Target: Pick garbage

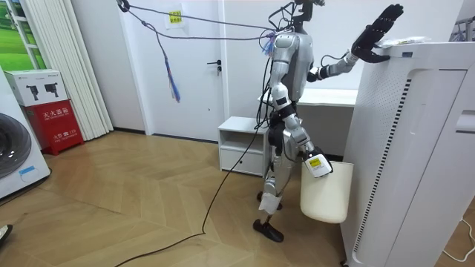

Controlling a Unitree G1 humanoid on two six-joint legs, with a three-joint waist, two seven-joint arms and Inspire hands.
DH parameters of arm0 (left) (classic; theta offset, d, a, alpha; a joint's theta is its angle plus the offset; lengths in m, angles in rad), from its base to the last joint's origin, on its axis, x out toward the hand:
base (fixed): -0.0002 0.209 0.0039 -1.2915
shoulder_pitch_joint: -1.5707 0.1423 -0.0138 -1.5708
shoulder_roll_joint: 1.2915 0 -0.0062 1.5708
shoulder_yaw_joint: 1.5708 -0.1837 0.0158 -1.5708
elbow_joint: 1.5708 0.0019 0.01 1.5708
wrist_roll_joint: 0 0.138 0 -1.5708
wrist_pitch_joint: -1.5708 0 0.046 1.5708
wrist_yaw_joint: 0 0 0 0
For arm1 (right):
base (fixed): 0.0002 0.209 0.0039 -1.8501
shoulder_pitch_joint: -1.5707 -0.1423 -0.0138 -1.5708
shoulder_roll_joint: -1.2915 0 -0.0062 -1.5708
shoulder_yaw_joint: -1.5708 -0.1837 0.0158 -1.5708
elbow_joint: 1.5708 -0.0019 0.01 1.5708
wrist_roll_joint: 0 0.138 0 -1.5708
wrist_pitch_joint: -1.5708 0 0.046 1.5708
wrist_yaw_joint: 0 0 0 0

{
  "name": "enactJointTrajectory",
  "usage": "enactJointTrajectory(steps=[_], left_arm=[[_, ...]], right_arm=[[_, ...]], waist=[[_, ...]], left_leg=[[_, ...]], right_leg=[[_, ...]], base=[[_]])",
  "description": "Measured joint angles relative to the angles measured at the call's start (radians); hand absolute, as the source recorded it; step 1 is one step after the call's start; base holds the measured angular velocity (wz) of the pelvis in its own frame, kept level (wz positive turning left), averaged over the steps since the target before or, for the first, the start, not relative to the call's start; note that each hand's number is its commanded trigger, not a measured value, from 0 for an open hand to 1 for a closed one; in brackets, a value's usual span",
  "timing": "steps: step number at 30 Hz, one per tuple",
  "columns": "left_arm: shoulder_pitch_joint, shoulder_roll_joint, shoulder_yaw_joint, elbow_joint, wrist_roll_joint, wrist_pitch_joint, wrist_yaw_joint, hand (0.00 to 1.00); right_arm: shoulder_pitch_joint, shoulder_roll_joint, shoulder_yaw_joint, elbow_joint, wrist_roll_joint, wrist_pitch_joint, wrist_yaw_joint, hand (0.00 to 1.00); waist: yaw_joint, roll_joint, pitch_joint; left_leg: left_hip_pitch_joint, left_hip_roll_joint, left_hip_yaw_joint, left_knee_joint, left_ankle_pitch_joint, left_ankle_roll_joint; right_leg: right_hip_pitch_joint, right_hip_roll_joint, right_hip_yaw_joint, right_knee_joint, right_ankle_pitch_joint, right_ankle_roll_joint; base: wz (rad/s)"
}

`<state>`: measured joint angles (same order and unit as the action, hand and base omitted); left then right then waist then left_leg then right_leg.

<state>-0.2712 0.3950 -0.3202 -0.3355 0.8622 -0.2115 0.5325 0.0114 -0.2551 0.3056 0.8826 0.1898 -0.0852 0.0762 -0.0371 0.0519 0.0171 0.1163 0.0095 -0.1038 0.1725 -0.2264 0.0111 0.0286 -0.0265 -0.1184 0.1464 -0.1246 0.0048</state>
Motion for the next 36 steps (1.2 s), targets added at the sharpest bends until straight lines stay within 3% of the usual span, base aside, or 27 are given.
enactJointTrajectory(steps=[1,2,3,4,7,15,28,36], left_arm=[[0.002,0.001,0.000,-0.006,0.000,-0.001,-0.014,0.00],[0.000,0.001,0.000,-0.011,0.002,-0.001,-0.023,0.00],[-0.015,0.001,-0.008,-0.019,0.006,-0.001,-0.033,0.00],[-0.015,0.001,-0.013,-0.022,0.015,-0.010,-0.034,0.00],[-0.015,0.023,-0.019,-0.022,0.015,-0.016,-0.034,0.00],[-0.013,0.019,-0.014,-0.024,0.016,0.015,-0.045,0.00],[0.010,0.021,0.006,-0.078,0.015,0.015,-0.092,0.00],[0.010,0.020,0.010,-0.088,0.015,0.010,-0.115,0.00]], right_arm=[[-0.001,-0.003,-0.001,0.000,0.002,0.000,-0.001,1.00],[-0.001,0.000,-0.002,0.000,0.003,0.000,-0.003,1.00],[-0.001,-0.012,-0.015,0.001,0.003,0.001,-0.012,1.00],[0.004,-0.024,-0.017,-0.001,0.001,0.012,-0.018,1.00],[0.009,-0.025,-0.012,-0.016,-0.008,0.016,-0.002,1.00],[0.018,-0.018,-0.011,-0.036,-0.011,0.022,0.024,1.00],[0.021,-0.018,-0.012,-0.036,-0.026,0.047,0.024,1.00],[0.021,-0.016,-0.012,-0.037,-0.035,0.047,0.027,1.00]], waist=[[-0.004,-0.018,0.0095],[-0.007,-0.020,0.0079],[-0.012,-0.014,0.0040],[0.009,-0.023,-0.0017],[0.050,-0.029,-0.0043],[0.042,-0.004,-0.0175],[0.045,-0.005,-0.0167],[0.071,-0.008,-0.0144]], left_leg=[[-0.023,-0.002,0.054,0.021,-0.009,-0.024],[-0.044,0.000,0.077,0.011,-0.008,-0.025],[-0.102,0.000,0.088,-0.032,0.025,-0.010],[-0.107,-0.006,0.136,-0.021,0.059,0.006],[-0.074,-0.007,0.154,-0.019,0.059,0.007],[-0.054,-0.006,0.158,-0.020,0.059,0.007],[-0.067,-0.008,0.154,-0.002,0.059,0.007],[-0.068,-0.007,0.154,-0.006,0.059,0.007]], right_leg=[[0.007,-0.009,0.054,-0.003,0.000,0.000],[0.007,-0.012,0.095,-0.007,0.000,0.000],[-0.001,-0.022,0.150,-0.012,-0.004,0.007],[-0.015,-0.032,0.141,-0.001,-0.012,0.022],[0.003,-0.026,0.083,0.003,-0.011,0.024],[0.028,-0.024,0.075,0.003,-0.011,0.024],[0.024,-0.021,0.046,0.012,-0.012,0.016],[0.024,-0.023,0.041,0.006,-0.013,0.017]], base=[[0.52],[0.74],[0.66],[0.46],[-0.19],[-0.04],[0.02],[0.01]])
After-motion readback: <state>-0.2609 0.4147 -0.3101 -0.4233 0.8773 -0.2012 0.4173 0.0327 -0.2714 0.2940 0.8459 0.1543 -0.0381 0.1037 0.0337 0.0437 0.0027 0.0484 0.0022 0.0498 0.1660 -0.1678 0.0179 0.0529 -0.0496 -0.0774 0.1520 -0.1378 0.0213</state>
